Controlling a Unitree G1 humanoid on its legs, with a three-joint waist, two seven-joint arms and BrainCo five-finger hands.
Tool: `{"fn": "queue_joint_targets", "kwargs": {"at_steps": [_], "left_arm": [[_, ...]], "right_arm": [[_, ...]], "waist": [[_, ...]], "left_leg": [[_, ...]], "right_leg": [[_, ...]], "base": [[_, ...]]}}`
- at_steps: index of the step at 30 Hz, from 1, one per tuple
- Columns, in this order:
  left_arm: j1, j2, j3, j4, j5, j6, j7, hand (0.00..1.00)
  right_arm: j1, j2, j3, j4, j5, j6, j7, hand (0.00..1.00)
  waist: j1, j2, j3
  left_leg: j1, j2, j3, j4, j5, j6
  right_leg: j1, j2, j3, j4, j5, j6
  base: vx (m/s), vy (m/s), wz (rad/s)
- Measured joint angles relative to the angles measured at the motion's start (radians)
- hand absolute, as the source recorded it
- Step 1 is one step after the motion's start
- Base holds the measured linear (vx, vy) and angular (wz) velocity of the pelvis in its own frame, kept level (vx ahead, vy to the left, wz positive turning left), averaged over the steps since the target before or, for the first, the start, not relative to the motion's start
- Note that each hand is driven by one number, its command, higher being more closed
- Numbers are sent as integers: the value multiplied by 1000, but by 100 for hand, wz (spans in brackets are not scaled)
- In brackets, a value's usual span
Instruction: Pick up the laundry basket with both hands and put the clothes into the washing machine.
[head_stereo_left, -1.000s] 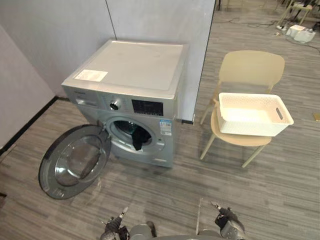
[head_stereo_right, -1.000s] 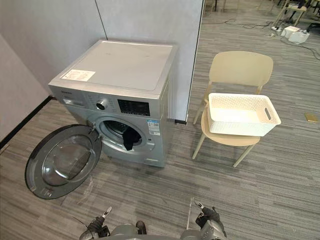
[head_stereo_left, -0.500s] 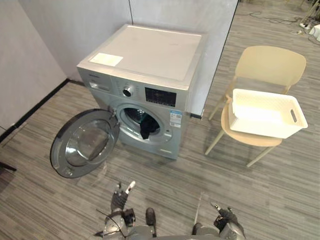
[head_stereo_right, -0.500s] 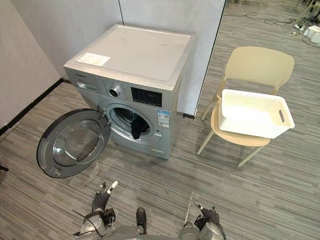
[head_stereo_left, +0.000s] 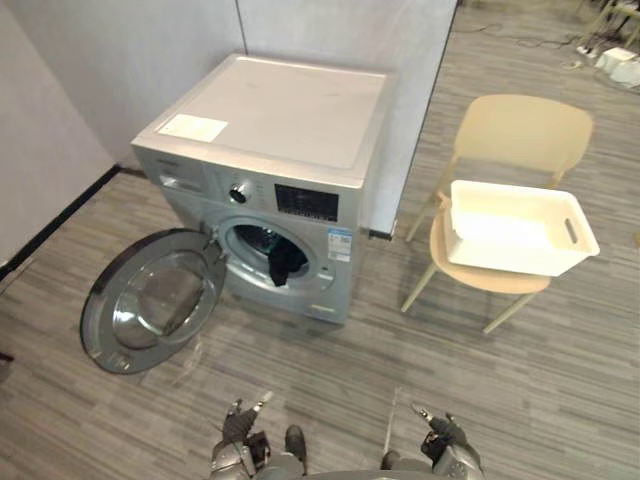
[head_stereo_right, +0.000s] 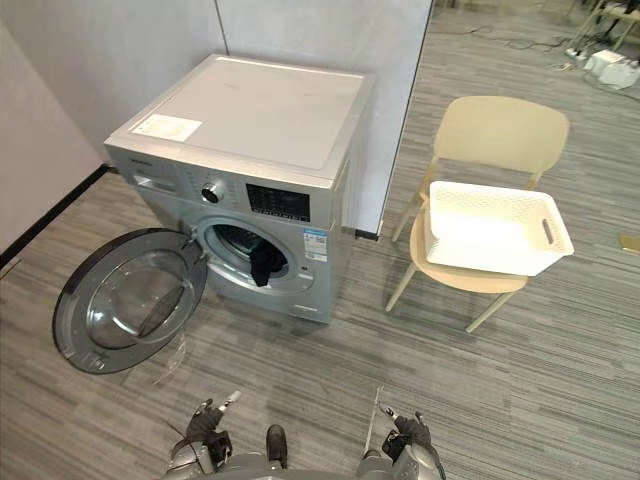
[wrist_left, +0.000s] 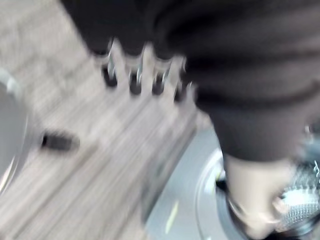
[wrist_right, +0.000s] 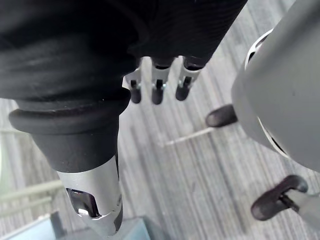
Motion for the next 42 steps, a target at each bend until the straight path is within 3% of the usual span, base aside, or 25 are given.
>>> {"fn": "queue_joint_targets", "kwargs": {"at_steps": [3, 4, 10, 17, 19, 21, 22, 23, 24, 26, 28, 29, 30, 31, 32, 33, 34, 35, 36, 37, 38, 39, 40, 41, 42], "left_arm": [[-4, 26, 12, 67, 31, 19, -4, 0], [-17, 37, 41, 128, 85, 36, -19, 0], [-17, 38, 41, 128, 85, 36, -19, 0], [-17, 30, 95, 134, 85, 43, -22, 0], [-22, 20, 155, 123, 84, 46, -37, 0], [-31, 16, 194, 102, 79, 46, -35, 0], [-27, 16, 202, 100, 72, 46, -33, 0], [-20, 16, 241, 103, 19, 45, -18, 0], [-12, 17, 270, 105, -6, 51, -12, 0], [-7, 17, 314, 101, -36, 54, -10, 0], [-2, 22, 315, 96, -55, 52, -11, 0], [-2, 21, 309, 100, -56, 55, -10, 0], [7, 19, 299, 102, -56, 55, -11, 0], [7, 29, 300, 105, -57, 55, -11, 0], [22, 64, 272, 108, -52, 54, -9, 0], [24, 77, 231, 117, -50, 54, -8, 0], [21, 83, 200, 127, -45, 54, -10, 0], [26, 84, 170, 128, -39, 54, -12, 0], [38, 81, 145, 129, -33, 54, -13, 0], [49, 79, 136, 130, -33, 54, -15, 0], [55, 83, 121, 130, -33, 54, -15, 0], [55, 87, 100, 131, -32, 54, -16, 0], [50, 87, 78, 136, -30, 54, -17, 0], [48, 87, 66, 135, -23, 54, -18, 0], [39, 83, 57, 135, -4, 54, -26, 0]], "right_arm": [[-13, -17, -44, 48, -20, 6, 13, 0], [-44, -76, -87, 144, -28, 22, 33, 0], [-44, -76, -92, 144, -27, 23, 33, 0], [-32, -78, -209, 173, 27, 39, 36, 0], [-28, -75, -238, 175, 55, 40, 39, 0], [-22, -81, -290, 172, 65, 41, 54, 0], [-20, -80, -301, 170, 66, 42, 54, 0], [-16, -72, -334, 159, 76, 40, 53, 0], [-16, -73, -348, 143, 83, 40, 53, 0], [-5, -79, -330, 129, 83, 37, 53, 0], [11, -87, -352, 125, 83, 38, 50, 0], [23, -107, -365, 139, 83, 40, 47, 0], [26, -119, -369, 145, 82, 42, 35, 0], [19, -107, -375, 145, 82, 41, 31, 0], [8, -78, -376, 161, 83, 42, 33, 0], [-15, -65, -373, 182, 84, 45, 34, 0], [-29, -53, -369, 182, 83, 47, 34, 0], [-37, -45, -343, 176, 79, 39, 5, 0], [-36, -56, -321, 173, 79, 41, 1, 0], [-38, -63, -301, 173, 80, 44, 2, 0], [-43, -68, -273, 172, 81, 45, 9, 0], [-41, -70, -238, 173, 81, 44, 13, 0], [-39, -67, -206, 173, 82, 44, 15, 0], [-37, -66, -192, 172, 82, 41, 16, 0], [-36, -66, -174, 172, 83, 41, 31, 0]], "waist": [[2, -3, -7], [0, 19, -20], [-1, 20, -20], [-1, 20, -18], [-2, 16, -4], [4, 21, 27], [6, 13, 33], [5, 14, 33], [4, 11, 35], [3, 0, 33], [-1, -5, 30], [-2, 2, 25], [1, 8, 21], [4, -17, 20], [0, -47, 5], [4, -43, 3], [14, -22, 2], [14, -6, -11], [16, -1, -23], [18, 1, -24], [14, 1, -25], [6, 5, -25], [1, 11, -28], [1, 13, -28], [1, 12, -28]], "left_leg": [[12, 3, 17, 0, -7, -6], [23, -2, 13, 0, -12, -7], [23, -2, 13, 0, -12, -6], [26, 0, 8, 8, -15, -4], [-55, 8, -19, 140, -67, 1], [-172, 45, -82, 356, -155, 2], [-186, 49, -89, 377, -167, -2], [-213, 80, -88, 478, -222, 32], [-235, 117, -87, 540, -240, 56], [-269, 205, -87, 601, -241, 57], [-281, 247, -122, 556, -230, 38], [-280, 247, -177, 528, -225, -1], [-263, 231, -182, 494, -264, -146], [-266, 188, -165, 521, -272, -122], [-300, 133, -149, 562, -303, -82], [-325, 119, -145, 617, -343, -57], [-327, 113, -136, 630, -359, -40], [-317, 103, -100, 613, -365, -17], [-296, 99, -57, 578, -359, 7], [-271, 94, -41, 548, -351, 21], [-227, 84, -9, 490, -333, 42], [-170, 67, 15, 410, -304, 54], [-124, 52, 34, 336, -275, 64], [-105, 46, 47, 303, -260, 69], [-71, 18, 68, 239, -229, 79]], "right_leg": [[8, 12, 17, -17, 5, -7], [32, 14, 22, -49, 17, -8], [32, 15, 22, -49, 17, -8], [43, 15, 14, -47, 17, -9], [24, 6, -7, -8, 7, -14], [14, -4, -51, 41, -17, -20], [15, -9, -61, 45, -20, -24], [17, -10, -70, 53, -20, -24], [15, -11, -73, 56, -20, -21], [10, -29, -86, 63, -18, 7], [1, -75, -119, 84, -39, 63], [-3, -111, -129, 97, -43, 102], [1, -154, -123, 99, -36, 148], [2, -193, -111, 98, -30, 158], [-3, -239, -87, 77, 34, 151], [-11, -253, -54, 70, 110, 111], [-28, -254, -31, 71, 179, 54], [-67, -261, -7, 69, 273, -39], [-89, -268, -14, 74, 325, -102], [-101, -271, -28, 92, 316, -103], [-111, -262, -56, 131, 274, -65], [-109, -222, -80, 171, 184, -9], [-104, -148, -76, 196, 103, -1], [-104, -109, -66, 203, 67, 1], [-102, -21, -74, 209, -8, -3]], "base": [[32, -17, -19], [0, 0, 0], [0, 0, 0], [0, 0, 4], [-23, 3, 34], [-80, 37, 51], [-98, 79, 31], [-80, 84, 5], [-95, 116, 4], [-47, 170, 23], [41, 309, 57], [141, 606, 59], [129, 531, 49], [217, 645, 27], [160, 407, 16], [195, 625, 1], [99, 549, -21], [109, 641, -49], [112, 512, -61], [100, 367, -66], [112, 355, -65], [77, 313, -59], [71, 311, -44], [30, 167, -40], [35, 135, -31]]}}
